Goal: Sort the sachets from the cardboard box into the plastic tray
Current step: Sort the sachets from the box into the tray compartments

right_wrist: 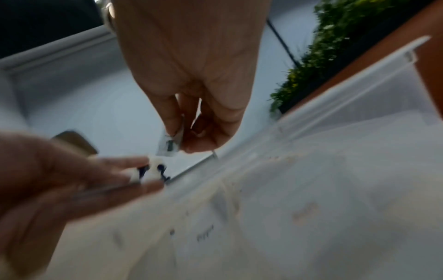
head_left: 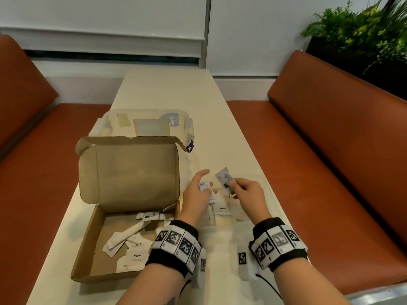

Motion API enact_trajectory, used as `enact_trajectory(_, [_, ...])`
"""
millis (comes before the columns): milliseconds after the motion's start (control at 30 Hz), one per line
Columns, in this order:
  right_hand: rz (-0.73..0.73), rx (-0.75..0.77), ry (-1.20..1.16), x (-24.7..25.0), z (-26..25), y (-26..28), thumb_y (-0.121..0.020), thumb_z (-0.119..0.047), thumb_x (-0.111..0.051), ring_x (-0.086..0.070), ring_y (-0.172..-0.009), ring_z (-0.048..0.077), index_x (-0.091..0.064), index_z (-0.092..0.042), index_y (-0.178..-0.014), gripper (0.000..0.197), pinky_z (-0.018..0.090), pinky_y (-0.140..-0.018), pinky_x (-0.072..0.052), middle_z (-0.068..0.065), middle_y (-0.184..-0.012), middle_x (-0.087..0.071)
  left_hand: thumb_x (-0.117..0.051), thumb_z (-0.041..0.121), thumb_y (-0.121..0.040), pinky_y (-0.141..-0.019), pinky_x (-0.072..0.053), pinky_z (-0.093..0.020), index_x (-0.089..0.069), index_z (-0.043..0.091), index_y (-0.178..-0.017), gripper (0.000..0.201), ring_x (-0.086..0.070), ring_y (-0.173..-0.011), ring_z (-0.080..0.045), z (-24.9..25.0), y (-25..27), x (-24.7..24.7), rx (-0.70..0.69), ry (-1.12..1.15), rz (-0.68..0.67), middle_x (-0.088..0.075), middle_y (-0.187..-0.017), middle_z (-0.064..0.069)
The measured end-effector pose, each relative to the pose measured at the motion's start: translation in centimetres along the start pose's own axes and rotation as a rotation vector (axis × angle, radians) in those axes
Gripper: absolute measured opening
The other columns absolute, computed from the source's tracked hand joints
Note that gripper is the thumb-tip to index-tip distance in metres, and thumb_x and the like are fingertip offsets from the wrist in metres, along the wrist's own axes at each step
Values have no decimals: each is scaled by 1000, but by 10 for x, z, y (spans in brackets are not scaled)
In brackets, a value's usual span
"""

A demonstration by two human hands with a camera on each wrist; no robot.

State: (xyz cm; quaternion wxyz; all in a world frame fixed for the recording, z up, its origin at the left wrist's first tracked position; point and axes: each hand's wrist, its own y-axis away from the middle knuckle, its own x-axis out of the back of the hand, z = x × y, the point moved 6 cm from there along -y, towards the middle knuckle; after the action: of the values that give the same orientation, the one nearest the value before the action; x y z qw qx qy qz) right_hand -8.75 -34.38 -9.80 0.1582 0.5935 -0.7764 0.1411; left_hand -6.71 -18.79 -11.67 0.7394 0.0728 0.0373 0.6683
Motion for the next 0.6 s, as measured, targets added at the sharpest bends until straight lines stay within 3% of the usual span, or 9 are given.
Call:
enact_trajectory(67, [-19,-67,-180,4,4,-1,-91,-10,-59,-59,-59,8,-68,-12,-82,13,14,-54,-47,-4,-68,-65,-46,-2,-92,-81,-57,-42,-66,24,-106,36,-65,-94,-28,2,-1,3,-11,-65,47,-64,-112,-9])
enact_trajectory(167, [-49,-144,-356,4,8,2,-87,-7,-64,-63,-62,15,-64,-9,-77,10,21,-57,-49,2,-67,-66,-55,16,-94,-91,-52,-45,-70,10,-105,19,-63,-100,-26,3,-2,-4,22,-73,42,-68,-107,-9])
enact_trajectory(233, [-52,-175,-401,2,9,5,-85,-7,-66,-65,-61,15,-62,-7,-78,8,19,-56,-50,2,-67,-66,-60,29,-92,-91,-52,-43,-71,8,-103,26,-64,-97,-23,8,0,-11,-1,-81,7,-71,-99,-6])
enact_trajectory(300, [-53,-183,-418,1,10,7,-85,-7,-66,-65,-62,15,-62,-6,-79,7,19,-55,-50,5,-68,-65,-64,30,-89,-87,-51,-34,-73,8,-100,26,-64,-94,-19,13,0,-15,-60,-175,-16,-71,-96,-4])
enact_trajectory(400, [-68,-177,-342,3,9,9,-85,-11,-67,-62,-72,18,-64,-9,-86,4,23,-62,-51,3,-77,-64,-64,25,-89,-81,-43,-22,-71,6,-105,26,-60,-98,-17,13,-3,-16,-85,-313,-31,-69,-103,-6])
enact_trajectory(500, [-55,-97,-130,13,2,3,-84,-19,-70,-60,-78,15,-60,-22,-112,30,24,-71,-50,-1,-93,-60,-63,25,-89,-78,-39,-22,-71,6,-100,22,-58,-94,-15,11,-4,-21,-84,-401,-116,-69,-101,-6])
enact_trajectory(600, [-75,-24,5,21,-8,-4,-83,-12,-69,-58,-70,13,-66,-21,-108,27,16,-64,-45,-4,-83,-60,-64,29,-89,-71,-41,-18,-71,10,-97,22,-58,-89,-11,13,-5,-24,-77,-376,-114,-68,-95,0])
